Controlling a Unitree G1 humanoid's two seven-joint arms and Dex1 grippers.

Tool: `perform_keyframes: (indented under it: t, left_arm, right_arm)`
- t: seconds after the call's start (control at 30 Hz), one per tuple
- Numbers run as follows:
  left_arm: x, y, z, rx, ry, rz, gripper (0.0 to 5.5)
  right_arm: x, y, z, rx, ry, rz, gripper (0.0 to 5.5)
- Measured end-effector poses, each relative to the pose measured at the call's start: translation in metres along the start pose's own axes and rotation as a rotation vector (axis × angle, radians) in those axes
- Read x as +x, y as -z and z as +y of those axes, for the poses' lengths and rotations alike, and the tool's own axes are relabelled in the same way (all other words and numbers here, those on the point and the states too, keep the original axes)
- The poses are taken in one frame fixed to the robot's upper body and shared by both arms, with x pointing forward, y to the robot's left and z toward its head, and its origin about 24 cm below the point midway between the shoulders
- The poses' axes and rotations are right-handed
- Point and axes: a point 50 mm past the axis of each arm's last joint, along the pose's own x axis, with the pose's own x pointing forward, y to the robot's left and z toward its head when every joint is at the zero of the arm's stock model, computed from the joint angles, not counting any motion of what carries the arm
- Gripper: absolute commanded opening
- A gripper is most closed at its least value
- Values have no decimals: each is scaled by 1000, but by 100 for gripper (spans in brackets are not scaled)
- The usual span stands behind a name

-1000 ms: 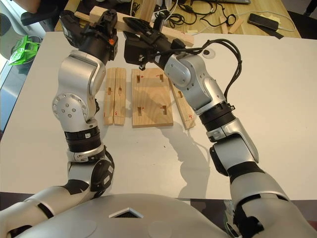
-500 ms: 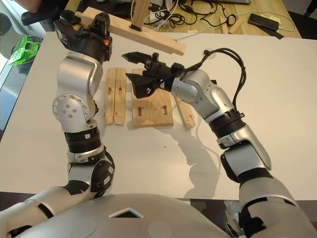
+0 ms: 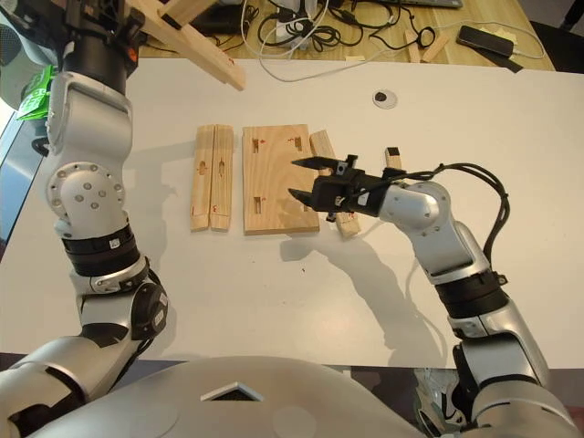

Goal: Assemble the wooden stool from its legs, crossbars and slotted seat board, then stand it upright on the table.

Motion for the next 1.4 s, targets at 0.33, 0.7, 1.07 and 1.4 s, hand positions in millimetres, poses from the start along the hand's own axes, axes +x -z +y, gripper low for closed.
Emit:
perform_keyframes:
  t: [0.33,0.7,1.07,1.4]
  left_arm:
    - [-14,-9,7,22,-12,-2,102]
    - [-13,-4,1,-52,-24,27,102]
    - [-13,-4,-6,-85,-12,33,102]
    - [-11,-4,-3,-94,-24,39,102]
  right_arm:
    - [-47,27,5,47,-355,398,4]
    - [-13,14,27,14,-528,358,0]
    - [7,15,14,12,-528,425,0]
    - [17,25,20,153,-578,485,0]
